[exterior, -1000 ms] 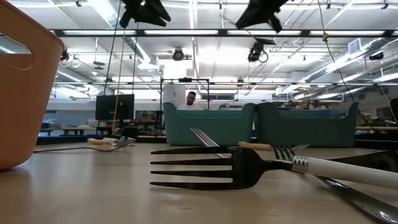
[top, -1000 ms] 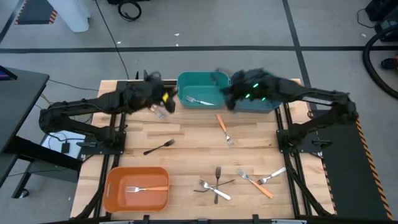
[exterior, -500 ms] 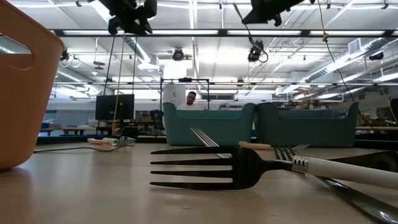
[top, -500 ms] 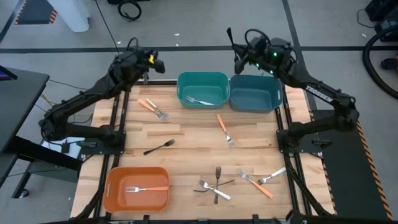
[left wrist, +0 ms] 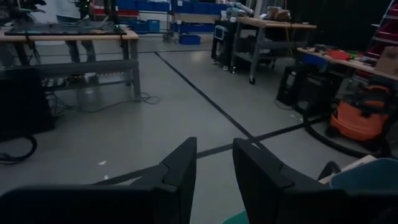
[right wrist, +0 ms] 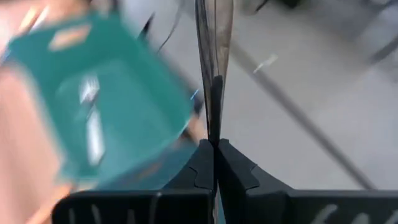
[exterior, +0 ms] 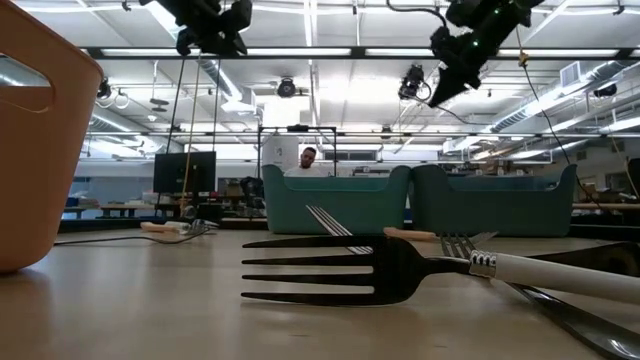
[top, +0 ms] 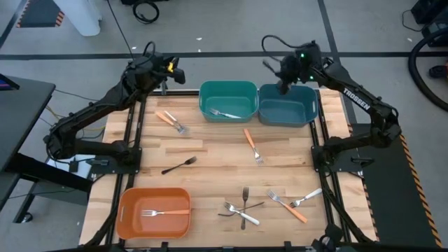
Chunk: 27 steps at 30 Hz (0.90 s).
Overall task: Sort silverware by color (type)
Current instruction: Put the top black fork into the blue bin
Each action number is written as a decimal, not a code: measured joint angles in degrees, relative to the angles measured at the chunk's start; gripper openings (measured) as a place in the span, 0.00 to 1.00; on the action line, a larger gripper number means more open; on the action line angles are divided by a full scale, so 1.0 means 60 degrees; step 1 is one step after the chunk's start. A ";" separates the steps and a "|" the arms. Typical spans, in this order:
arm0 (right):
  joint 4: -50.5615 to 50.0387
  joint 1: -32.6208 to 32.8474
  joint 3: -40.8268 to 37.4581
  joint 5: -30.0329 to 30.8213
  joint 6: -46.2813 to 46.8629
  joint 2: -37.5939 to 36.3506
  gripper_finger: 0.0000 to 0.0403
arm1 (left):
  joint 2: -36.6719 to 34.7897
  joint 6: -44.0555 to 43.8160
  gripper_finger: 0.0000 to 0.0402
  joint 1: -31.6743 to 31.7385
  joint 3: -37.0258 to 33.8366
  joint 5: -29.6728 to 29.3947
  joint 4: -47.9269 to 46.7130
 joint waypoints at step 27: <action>-0.0045 -0.1400 -0.3279 -0.0266 -0.1784 0.0000 0.06 | 0.0406 -0.0332 0.28 0.1013 -0.0004 -0.0168 0.0062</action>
